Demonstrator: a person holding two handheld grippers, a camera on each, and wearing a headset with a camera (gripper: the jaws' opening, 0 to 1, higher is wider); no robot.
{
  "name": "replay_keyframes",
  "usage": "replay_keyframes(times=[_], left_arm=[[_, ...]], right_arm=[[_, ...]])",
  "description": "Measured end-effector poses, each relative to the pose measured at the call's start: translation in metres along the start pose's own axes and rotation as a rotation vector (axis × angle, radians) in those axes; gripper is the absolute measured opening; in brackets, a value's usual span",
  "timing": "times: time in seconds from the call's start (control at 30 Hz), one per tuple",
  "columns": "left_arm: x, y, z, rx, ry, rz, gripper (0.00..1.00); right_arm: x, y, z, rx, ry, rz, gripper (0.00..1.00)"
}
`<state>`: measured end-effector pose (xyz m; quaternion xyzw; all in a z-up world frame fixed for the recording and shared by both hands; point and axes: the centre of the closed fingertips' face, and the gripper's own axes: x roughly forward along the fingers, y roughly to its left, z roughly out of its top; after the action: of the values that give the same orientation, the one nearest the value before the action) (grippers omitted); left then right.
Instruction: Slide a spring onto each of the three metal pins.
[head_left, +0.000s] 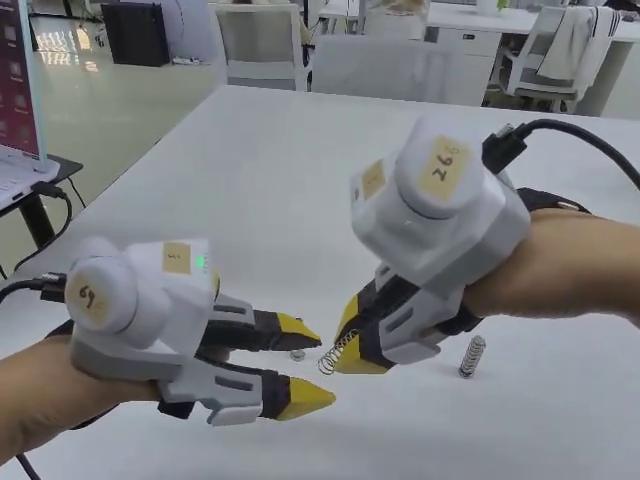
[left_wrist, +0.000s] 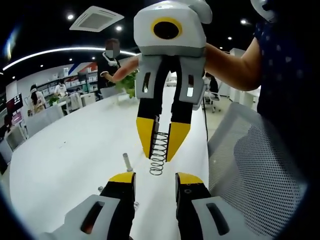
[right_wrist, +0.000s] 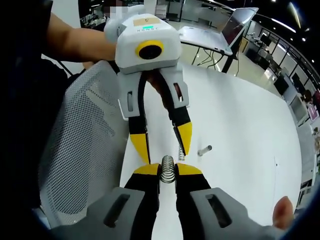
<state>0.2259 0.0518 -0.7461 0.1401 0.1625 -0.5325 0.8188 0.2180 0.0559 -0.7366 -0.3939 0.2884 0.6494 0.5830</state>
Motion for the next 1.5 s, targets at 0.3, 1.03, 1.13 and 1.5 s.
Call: replay_keyframes(times=[0.3,1.03,1.13,1.5], left_arm=[[-0.009,0.009,-0.012,-0.032,0.018,0.04,0.31],[-0.025,0.028,-0.043,-0.117,0.037,0.145,0.41],[-0.027,0.031,-0.047,-0.125,0.039,0.164,0.42],[-0.027,0.033,-0.057,-0.159,0.038,0.192,0.46]], right_arm=[[0.0,-0.002,-0.004,0.005,0.009,-0.003,0.09],[-0.007,-0.015,-0.024,0.037,0.043,-0.019,0.09],[-0.008,-0.019,-0.031,0.04,0.06,-0.027,0.09],[-0.023,-0.038,-0.058,0.074,0.119,-0.067,0.09]])
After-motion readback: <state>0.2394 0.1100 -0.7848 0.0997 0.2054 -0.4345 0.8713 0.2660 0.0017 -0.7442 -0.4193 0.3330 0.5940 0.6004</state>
